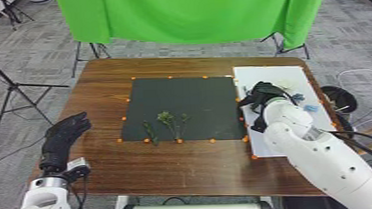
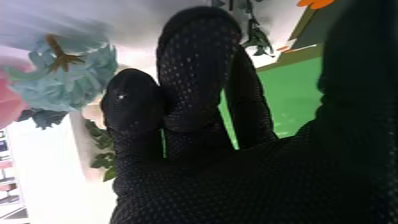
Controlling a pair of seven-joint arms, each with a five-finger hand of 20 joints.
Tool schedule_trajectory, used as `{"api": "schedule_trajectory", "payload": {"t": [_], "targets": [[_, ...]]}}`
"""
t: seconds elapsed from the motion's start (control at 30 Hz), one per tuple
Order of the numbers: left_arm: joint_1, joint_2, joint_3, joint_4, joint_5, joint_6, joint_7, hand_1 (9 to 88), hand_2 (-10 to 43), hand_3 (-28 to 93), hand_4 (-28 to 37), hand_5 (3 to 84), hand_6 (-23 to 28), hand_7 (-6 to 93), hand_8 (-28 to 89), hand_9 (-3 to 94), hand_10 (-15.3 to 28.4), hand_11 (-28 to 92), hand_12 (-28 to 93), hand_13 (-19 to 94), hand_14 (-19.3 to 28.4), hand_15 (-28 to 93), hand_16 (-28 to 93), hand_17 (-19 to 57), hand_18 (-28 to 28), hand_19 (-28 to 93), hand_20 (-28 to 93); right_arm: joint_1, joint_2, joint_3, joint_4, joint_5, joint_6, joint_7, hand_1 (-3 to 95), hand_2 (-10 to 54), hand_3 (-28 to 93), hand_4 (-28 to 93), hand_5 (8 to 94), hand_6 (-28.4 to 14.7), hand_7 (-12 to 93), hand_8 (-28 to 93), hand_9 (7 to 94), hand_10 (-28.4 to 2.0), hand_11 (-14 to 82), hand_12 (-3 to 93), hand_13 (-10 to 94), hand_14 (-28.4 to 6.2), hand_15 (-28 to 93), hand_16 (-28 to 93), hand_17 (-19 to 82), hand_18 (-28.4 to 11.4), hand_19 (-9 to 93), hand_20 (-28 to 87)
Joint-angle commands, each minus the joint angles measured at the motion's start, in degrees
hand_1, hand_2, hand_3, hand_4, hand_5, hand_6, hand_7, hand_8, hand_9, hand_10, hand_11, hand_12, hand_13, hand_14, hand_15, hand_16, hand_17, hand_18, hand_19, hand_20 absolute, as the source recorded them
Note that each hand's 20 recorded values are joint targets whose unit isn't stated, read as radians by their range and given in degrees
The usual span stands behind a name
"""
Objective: Arrange flowers
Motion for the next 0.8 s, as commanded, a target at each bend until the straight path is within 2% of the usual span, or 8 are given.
{"api": "schedule_trajectory", "payload": {"t": [0.03, 0.1, 0.2, 0.3, 0.5, 0.67, 0.8], "targets": [[0.5, -0.86, 0.20, 0.38, 0.16, -0.61, -0.62, 28.5, -9.5, 67, -28.3, 51.6, 1.0, 19.2, -7, 49.7, 12.6, 20, 14, 42, 15.7, 22, 0, 14.0, 12.0, 12, 25, -3.2, 0.0, -3.2, 3.2, -3.2, 6.8, 0.7, 45.0, -9.5, 67, -16, 55.2, 0.1, 17, -8, 64.9, -16.6, 13.6, 17.5, 92, -2.5, 54, 29, 65, -11.2, 93, 39], [0.7, -0.98, 0.10, 0.28, 0.10, -0.44, -0.48, 28.5, -9.5, 67, -28.2, 51.5, 1.0, 19.1, -7, 49.7, 12.6, 20, 14, 42, 15.6, 22, 0, 14.0, 12.0, 12, 25, -3.7, -0.1, -3.8, 3.8, -4.0, 7.7, 0.2, 50.2, -9.5, 66, -17, 60.7, 0.2, 20, -6, 73.8, -14.8, 16.2, 19.4, 93, -1.6, 54, 29, 66, -10.8, 93, 40], [0.5, -0.96, 0.16, 0.37, 0.11, -0.56, -0.64, 28.5, -9.5, 67, -28.2, 51.5, 1.1, 19.1, -7, 49.6, 12.6, 20, 14, 42, 15.7, 22, 0, 14.0, 12.0, 12, 25, -4.2, 0.2, -4.5, 4.1, -4.7, 7.8, 0.1, 59.1, -9.5, 57, -16, 65.9, -1.1, 21, 7, 85.0, -11.6, 8.4, 30.5, 94, -1.0, 56, 27, 68, -10.1, 93, 39], [0.5, -0.92, 0.24, 0.27, 0.20, -0.57, -0.68, 28.6, -9.5, 67, -28.1, 51.6, 1.1, 19.1, -7, 49.6, 12.6, 20, 14, 42, 15.7, 22, 0, 14.0, 12.0, 11, 25, -4.3, 0.3, -4.8, 4.2, -4.5, 6.9, 0.0, 63.4, -9.5, 55, -15, 70.7, -1.5, 22, 10, 91.0, -9.2, 7.5, 34.2, 94, -0.5, 58, 26, 69, -9.7, 93, 39], [0.5, -0.85, 0.31, 0.30, 0.13, -0.70, -0.84, 28.6, -9.5, 67, -28.1, 51.5, 1.0, 19.1, -7, 49.6, 12.7, 20, 14, 42, 15.7, 22, 0, 14.0, 12.0, 11, 25, -3.9, 0.4, -4.0, 3.5, 1.1, 6.8, 0.4, 65.5, -9.5, 58, -14, 77.6, -1.8, 24, 11, 93.6, -8.6, 14.0, 35.0, 94, 0.0, 59, 24, 71, -9.4, 92, 39], [0.2, -0.66, 0.42, 0.47, 0.12, -0.88, -0.94, 28.8, -9.5, 67, -28.2, 51.4, 1.2, 19.0, -7, 49.6, 12.7, 20, 14, 42, 15.7, 22, 0, 14.1, 11.9, 11, 25, -3.5, 1.3, -3.1, 2.1, 3.6, 12.5, -0.8, 65.1, -9.5, 60, -11, 78.4, -2.7, 26, 12, 93.7, -9.8, 14.1, 38.5, 94, 0.2, 60, 24, 71, -8.8, 92, 40], [0.6, -0.57, 0.17, 0.29, 0.01, -0.82, -0.97, 28.8, -9.5, 67, -28.0, 51.4, 1.2, 18.8, -7, 49.6, 12.7, 20, 14, 42, 15.6, 22, 0, 14.1, 11.9, 11, 25, -3.2, 2.2, -2.2, -0.4, 4.2, 17.7, -2.3, 64.8, -9.5, 61, -10, 78.9, -3.3, 26, 13, 93.7, -10.1, 14.9, 39.0, 94, 0.5, 60, 25, 71, -8.5, 92, 41]]}}
